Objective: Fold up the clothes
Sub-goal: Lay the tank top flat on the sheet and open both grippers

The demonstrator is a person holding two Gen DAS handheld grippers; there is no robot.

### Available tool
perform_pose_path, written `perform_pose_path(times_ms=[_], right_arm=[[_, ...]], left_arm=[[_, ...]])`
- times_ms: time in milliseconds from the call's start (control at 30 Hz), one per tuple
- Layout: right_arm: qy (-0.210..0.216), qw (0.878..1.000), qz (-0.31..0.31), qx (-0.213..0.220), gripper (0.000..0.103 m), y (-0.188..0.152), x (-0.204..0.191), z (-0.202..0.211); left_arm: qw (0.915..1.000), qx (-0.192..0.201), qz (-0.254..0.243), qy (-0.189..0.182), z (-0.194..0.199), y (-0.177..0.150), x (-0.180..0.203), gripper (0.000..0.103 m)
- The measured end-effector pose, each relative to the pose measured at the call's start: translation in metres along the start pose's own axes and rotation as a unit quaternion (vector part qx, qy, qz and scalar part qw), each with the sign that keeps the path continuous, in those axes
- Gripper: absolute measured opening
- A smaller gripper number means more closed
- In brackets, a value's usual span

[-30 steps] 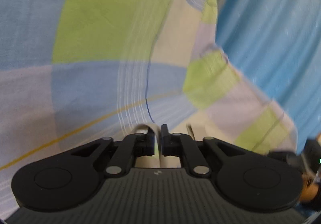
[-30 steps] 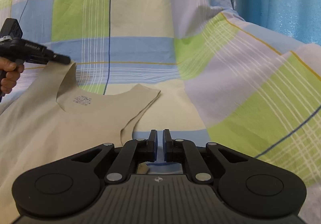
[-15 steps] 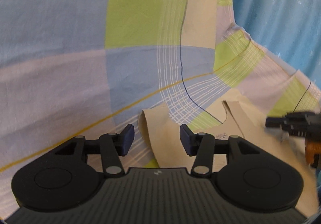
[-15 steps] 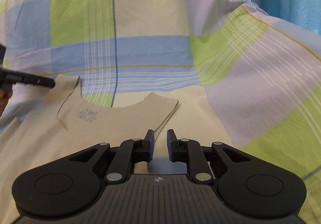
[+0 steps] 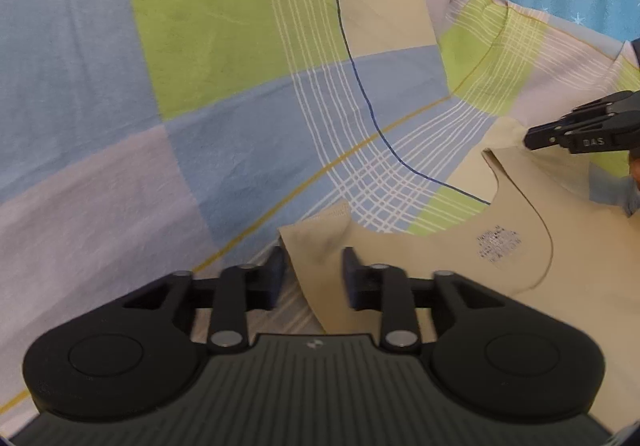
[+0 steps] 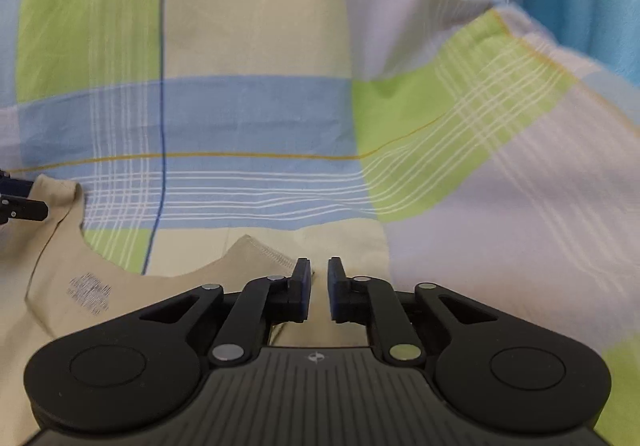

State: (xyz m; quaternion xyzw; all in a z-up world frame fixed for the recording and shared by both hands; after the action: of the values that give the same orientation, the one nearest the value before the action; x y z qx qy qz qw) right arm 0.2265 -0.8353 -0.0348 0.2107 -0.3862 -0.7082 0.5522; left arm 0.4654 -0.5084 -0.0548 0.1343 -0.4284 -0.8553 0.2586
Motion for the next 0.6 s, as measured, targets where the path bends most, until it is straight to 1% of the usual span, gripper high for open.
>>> perform_pose_path(times_ms=[67,100,167,233,300,367,433,533,567,600], right_arm=[[0.001,1.000,0.014,0.009,0.018,-0.006,-0.011,0.030],[0.008,1.000,0.018,0.011,0.020,-0.011,-0.016,0.046],[0.023,1.000,0.018,0.011,0.033,-0.027,-0.026,0.079],[0.038,0.999,0.011,0.008,0.039,-0.048,-0.033,0.112],[0.056,0.998,-0.011,0.000,0.040,-0.074,-0.038,0.140],[0.070,0.997,-0.036,-0.011,0.040,-0.100,-0.036,0.159],[0.082,0.994,-0.066,-0.017,0.040,-0.116,-0.034,0.168],[0.099,0.988,-0.117,-0.010,0.040,-0.125,-0.032,0.168],[0.103,0.987,-0.123,-0.010,0.040,-0.125,-0.034,0.164],[0.107,0.986,-0.127,-0.011,0.040,-0.124,-0.037,0.160]], left_arm=[[0.9997,0.002,0.024,0.005,0.025,-0.005,-0.003,0.037],[0.9992,-0.001,0.039,0.002,0.039,-0.011,-0.004,0.041],[0.9982,-0.011,0.059,-0.008,0.067,-0.028,-0.001,0.044],[0.9971,-0.023,0.070,-0.016,0.095,-0.048,0.005,0.046],[0.9964,-0.037,0.074,-0.019,0.115,-0.068,0.015,0.046],[0.9954,-0.052,0.076,-0.027,0.125,-0.085,0.027,0.046],[0.9952,-0.061,0.072,-0.027,0.129,-0.096,0.038,0.045],[0.9949,-0.060,0.075,-0.031,0.129,-0.102,0.049,0.041],[0.9950,-0.058,0.076,-0.032,0.129,-0.103,0.052,0.039],[0.9948,-0.056,0.079,-0.034,0.128,-0.104,0.053,0.035]])
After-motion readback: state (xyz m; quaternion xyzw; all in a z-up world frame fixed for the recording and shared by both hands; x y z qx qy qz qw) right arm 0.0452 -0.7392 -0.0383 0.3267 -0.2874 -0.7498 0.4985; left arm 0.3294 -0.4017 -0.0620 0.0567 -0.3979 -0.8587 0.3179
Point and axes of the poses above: each gripper's, at about its wrist camera, not at the fingertips, and z roughly against the way its jaws point, x to its right, y to its top, the point moved 2 cm from there along -z, roughly the way its jaws point, and after that the axes turned 6 degrees about z, right-handed, at the moved point
